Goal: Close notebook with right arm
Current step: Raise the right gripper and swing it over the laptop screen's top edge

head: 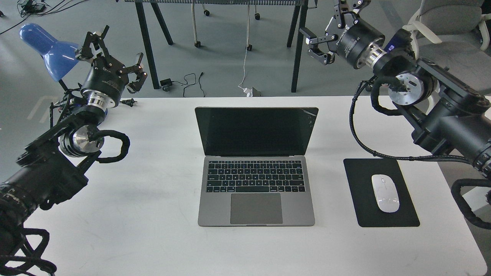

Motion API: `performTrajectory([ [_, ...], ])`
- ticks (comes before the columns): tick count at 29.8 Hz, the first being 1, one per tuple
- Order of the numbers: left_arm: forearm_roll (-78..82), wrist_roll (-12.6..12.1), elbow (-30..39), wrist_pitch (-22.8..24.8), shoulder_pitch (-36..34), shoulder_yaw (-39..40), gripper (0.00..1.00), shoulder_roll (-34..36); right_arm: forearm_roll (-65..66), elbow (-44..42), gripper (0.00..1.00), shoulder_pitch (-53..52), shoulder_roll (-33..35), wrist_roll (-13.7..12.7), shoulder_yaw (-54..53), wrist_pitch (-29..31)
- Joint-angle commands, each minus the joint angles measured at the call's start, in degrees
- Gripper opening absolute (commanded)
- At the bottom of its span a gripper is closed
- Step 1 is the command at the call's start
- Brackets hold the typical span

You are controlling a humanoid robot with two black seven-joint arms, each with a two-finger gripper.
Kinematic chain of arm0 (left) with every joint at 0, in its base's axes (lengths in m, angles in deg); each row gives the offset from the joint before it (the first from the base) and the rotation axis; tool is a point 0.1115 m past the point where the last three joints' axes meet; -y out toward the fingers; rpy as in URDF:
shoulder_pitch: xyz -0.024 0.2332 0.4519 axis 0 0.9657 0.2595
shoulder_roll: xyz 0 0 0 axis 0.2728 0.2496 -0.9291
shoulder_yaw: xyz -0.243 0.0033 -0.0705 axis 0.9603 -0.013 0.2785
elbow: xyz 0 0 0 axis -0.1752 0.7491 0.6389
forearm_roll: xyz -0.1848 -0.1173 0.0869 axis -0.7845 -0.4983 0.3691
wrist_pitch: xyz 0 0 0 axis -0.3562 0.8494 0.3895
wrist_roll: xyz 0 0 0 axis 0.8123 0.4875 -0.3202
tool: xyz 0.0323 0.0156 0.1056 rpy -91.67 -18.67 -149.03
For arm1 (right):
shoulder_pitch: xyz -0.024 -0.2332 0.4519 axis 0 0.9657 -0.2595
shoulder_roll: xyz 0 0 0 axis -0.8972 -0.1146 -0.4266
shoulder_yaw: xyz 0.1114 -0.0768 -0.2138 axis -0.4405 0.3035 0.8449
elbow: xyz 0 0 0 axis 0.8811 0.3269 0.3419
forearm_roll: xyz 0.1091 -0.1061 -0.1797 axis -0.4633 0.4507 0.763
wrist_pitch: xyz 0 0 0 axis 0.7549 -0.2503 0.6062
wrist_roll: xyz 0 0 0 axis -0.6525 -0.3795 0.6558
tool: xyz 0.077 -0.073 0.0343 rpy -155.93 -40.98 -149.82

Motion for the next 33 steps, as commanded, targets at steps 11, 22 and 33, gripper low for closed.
performTrajectory([
  [11, 0.0, 0.0, 0.0, -0.01, -0.04, 0.0, 1.0, 0.02, 1.75, -11.8, 1.0, -4.51, -7.92, -0.42, 14.92, -3.11],
  [22, 0.0, 0.0, 0.0, -0.01, -0.04, 0.0, 1.0, 0.02, 5.18, -11.36, 1.0, -4.95, -7.84, -0.42, 21.26, -2.15],
  [33, 0.0, 0.0, 0.0, -0.01, 0.04, 0.0, 1.0, 0.02, 6.32, -10.57, 1.0, -5.65, -7.84, -0.42, 25.57, -1.88],
])
